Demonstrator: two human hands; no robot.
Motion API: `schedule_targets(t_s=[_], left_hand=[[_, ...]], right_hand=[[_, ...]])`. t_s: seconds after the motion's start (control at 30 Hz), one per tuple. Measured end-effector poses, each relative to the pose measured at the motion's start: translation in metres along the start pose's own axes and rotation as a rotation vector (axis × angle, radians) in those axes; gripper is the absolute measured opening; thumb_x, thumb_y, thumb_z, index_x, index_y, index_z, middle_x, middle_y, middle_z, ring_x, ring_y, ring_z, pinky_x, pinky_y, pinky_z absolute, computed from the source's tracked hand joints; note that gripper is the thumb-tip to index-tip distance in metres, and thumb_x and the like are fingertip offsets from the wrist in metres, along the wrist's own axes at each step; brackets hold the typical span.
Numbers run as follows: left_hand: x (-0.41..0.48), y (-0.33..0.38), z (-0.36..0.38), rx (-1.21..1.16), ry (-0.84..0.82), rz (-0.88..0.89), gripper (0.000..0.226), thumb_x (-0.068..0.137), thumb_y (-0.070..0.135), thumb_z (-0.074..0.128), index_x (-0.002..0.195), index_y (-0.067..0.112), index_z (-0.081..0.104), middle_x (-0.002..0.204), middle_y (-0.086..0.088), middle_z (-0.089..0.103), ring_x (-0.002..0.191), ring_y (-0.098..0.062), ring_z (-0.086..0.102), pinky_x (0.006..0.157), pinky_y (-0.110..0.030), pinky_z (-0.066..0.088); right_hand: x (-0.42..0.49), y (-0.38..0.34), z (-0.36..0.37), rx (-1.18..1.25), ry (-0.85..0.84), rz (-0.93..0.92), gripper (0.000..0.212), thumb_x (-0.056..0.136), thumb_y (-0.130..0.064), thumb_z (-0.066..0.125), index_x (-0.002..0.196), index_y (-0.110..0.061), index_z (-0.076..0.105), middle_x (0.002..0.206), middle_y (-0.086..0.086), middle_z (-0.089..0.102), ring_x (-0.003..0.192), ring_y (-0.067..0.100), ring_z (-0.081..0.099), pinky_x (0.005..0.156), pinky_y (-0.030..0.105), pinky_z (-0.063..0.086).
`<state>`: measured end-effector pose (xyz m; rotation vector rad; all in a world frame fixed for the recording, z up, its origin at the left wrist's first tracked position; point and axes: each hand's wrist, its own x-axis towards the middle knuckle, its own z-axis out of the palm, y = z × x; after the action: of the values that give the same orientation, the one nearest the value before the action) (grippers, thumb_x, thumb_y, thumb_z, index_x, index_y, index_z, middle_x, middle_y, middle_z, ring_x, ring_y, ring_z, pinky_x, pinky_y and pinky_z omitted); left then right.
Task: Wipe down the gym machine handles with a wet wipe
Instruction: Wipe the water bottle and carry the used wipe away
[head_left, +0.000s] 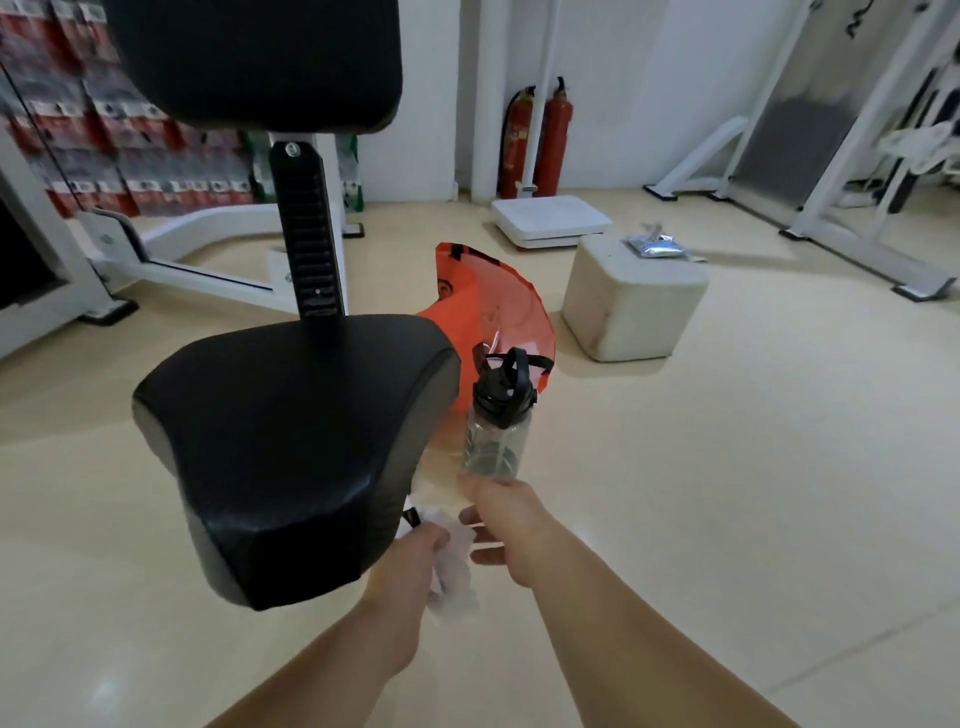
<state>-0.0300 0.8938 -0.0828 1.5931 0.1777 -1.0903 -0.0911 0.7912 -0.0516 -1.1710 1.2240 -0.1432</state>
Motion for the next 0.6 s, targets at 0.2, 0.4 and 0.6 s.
schedule_targets(t_s=[0.2,0.4,0.6], left_hand=[[-0.031,0.037,0.004,0.081,-0.048,0.006,0.015,0.099,0.006,0.052,0.106,-0.003,0.061,0.093,-0.016,0.057,0.087,-0.033,0.059,0.077,-0.038,0.048],[-0.041,0.023,0.003,0.156,-0.032,0.091,0.013,0.094,0.002,0.053,0.104,0.009,0.055,0.087,-0.01,0.057,0.073,-0.021,0.054,0.054,-0.027,0.041],[-0.048,0.054,-0.001,0.173,-0.043,0.073,0.012,0.089,0.002,0.053,0.086,0.012,0.059,0.107,-0.019,0.067,0.088,-0.027,0.061,0.083,-0.038,0.056]], right_hand=[[-0.007,0.001,-0.01,-0.034,-0.037,0.006,0.034,0.099,-0.044,0.063,0.115,-0.015,0.068,0.101,0.01,0.074,0.094,0.031,0.074,0.094,0.047,0.059],[-0.01,0.012,-0.001,-0.091,-0.033,0.01,0.038,0.105,-0.049,0.052,0.113,-0.016,0.068,0.1,0.008,0.077,0.087,0.025,0.074,0.089,0.044,0.059],[-0.004,0.013,0.006,-0.028,-0.05,0.028,0.046,0.107,-0.052,0.043,0.116,-0.014,0.069,0.109,0.012,0.078,0.1,0.031,0.076,0.097,0.05,0.059]])
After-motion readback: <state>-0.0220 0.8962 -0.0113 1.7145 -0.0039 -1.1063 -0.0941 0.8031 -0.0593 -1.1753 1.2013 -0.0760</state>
